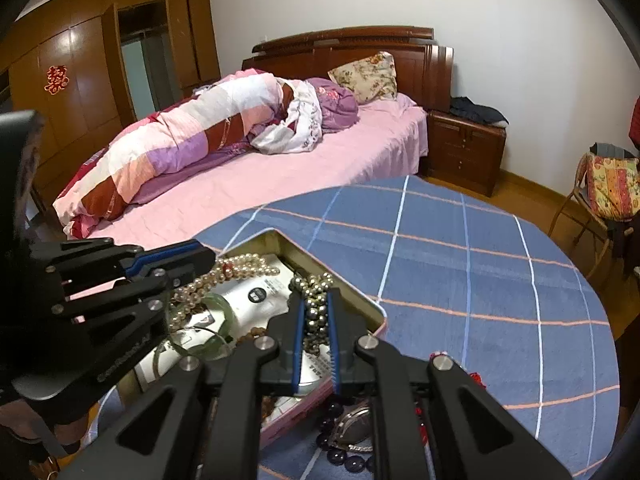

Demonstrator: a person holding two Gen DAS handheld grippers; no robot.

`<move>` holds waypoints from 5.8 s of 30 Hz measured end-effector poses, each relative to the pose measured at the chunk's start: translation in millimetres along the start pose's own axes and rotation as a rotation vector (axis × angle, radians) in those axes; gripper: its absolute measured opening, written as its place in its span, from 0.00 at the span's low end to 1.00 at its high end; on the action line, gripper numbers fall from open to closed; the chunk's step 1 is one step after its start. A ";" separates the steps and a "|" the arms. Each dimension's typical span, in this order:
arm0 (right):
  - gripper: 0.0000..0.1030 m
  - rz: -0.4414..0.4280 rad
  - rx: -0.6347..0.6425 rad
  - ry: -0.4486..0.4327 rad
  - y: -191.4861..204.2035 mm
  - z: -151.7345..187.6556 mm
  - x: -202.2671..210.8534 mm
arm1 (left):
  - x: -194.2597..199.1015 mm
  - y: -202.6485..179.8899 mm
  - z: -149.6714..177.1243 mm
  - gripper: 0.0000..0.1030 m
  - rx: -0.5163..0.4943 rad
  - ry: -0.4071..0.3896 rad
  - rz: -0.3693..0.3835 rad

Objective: Organize jewelry
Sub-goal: 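Carry the pearls in the left tool while the right tool carries the gold beads over the tin, then open the left tool over the tin while the right tool releases the gold beads, then move the right tool to the green jade pendant's red string and grasp it, then grasp the red tassel with the left tool while the right tool holds the pendant, then carry the red tassel in the left tool while the right tool carries the pendant into the tin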

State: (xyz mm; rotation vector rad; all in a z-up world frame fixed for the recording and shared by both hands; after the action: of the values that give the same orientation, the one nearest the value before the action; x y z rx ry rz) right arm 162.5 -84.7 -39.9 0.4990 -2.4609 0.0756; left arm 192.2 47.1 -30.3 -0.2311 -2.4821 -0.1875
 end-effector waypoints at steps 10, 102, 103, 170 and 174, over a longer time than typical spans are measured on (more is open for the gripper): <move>0.13 0.013 -0.016 0.046 -5.7 8.7 -12.8 | -6.9 -1.8 0.8 0.05 -0.013 0.014 0.020; 0.07 0.209 -0.195 0.050 -119.8 70.4 51.1 | 28.6 -79.8 17.0 0.67 0.034 -0.043 0.007; 0.07 0.216 -0.196 0.049 -120.8 73.4 54.5 | 28.4 -87.9 15.3 0.67 0.019 -0.045 0.020; 0.07 0.059 -0.105 -0.170 -52.4 12.2 112.2 | 85.0 -32.1 -4.8 0.05 0.041 -0.123 0.189; 0.07 0.044 -0.076 -0.171 -41.9 3.4 108.7 | 82.5 -17.4 -3.0 0.05 0.052 -0.123 0.165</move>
State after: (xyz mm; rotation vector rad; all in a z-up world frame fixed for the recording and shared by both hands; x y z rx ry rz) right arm 95.9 -160.4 18.5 0.4339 -2.6313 -0.0441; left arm 125.5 39.5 20.8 -0.4354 -2.5702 -0.0405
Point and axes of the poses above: each gripper's, at about its wrist camera, not at the fingertips, and x roughly against the way its jaws point, y to its left, z to its underside, the point moved 1 cm from there along -x, roughly the way its jaws point, and after that the axes turned 4 degrees about -y, right-handed, at the moved point
